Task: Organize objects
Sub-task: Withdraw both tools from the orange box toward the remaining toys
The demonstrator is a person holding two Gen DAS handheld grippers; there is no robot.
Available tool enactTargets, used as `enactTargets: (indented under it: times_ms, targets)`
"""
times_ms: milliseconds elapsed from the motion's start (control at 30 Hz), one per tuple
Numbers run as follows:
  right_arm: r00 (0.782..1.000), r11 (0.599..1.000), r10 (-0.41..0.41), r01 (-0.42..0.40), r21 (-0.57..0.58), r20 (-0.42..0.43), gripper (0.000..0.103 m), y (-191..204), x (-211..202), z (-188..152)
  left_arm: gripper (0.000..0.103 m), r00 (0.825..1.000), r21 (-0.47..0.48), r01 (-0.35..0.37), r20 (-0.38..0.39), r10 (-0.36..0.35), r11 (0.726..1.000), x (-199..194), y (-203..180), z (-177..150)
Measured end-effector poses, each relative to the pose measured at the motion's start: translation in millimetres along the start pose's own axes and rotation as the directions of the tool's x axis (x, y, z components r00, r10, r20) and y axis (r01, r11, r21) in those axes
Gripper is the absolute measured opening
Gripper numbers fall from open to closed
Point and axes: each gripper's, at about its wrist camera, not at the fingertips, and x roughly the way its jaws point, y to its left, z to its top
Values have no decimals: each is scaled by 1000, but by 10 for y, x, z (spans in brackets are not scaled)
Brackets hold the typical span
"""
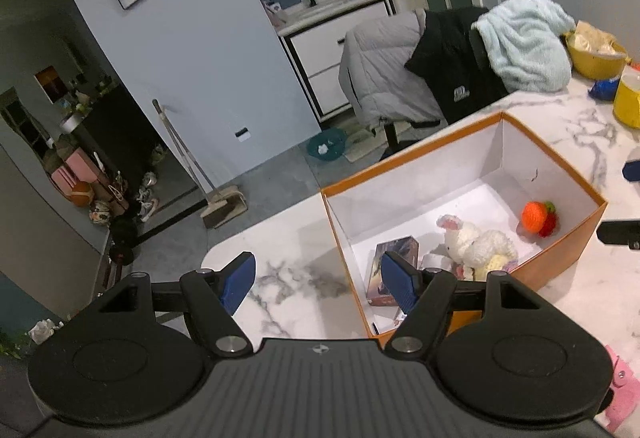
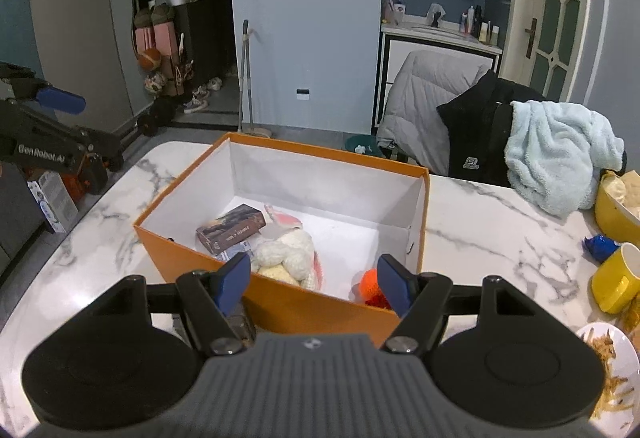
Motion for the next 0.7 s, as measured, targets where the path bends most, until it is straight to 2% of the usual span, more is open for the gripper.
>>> enactTargets:
  times_ms: [100, 133, 200, 400, 567, 700]
  targets:
    - [999, 1000, -4, 4, 17, 33, 73, 22, -146, -52, 84, 995, -52, 14, 98, -9, 999, -217, 21, -47]
    - [999, 1000, -4, 3, 28, 48, 74, 24, -200, -71, 88, 992, -78, 33, 127, -23, 996, -279, 30, -75]
    - [997, 999, 2, -6, 54, 72, 76, 18, -293, -112, 89, 982, -127, 82, 181, -58, 989, -388, 34, -164]
    - [995, 992, 40, -50, 114, 94, 76, 58, -454, -292, 89, 958, -213, 148, 272, -87, 966, -601, -9, -487]
    - [994, 990, 76, -85, 113, 84, 76, 146, -496, -466, 92, 940, -244, 231, 307, -151, 942, -728, -48, -802]
    - [995, 991, 78, -85, 105, 68, 77, 172, -477, -591, 92, 946, -273, 253, 272, -178, 928, -702, -103, -1064]
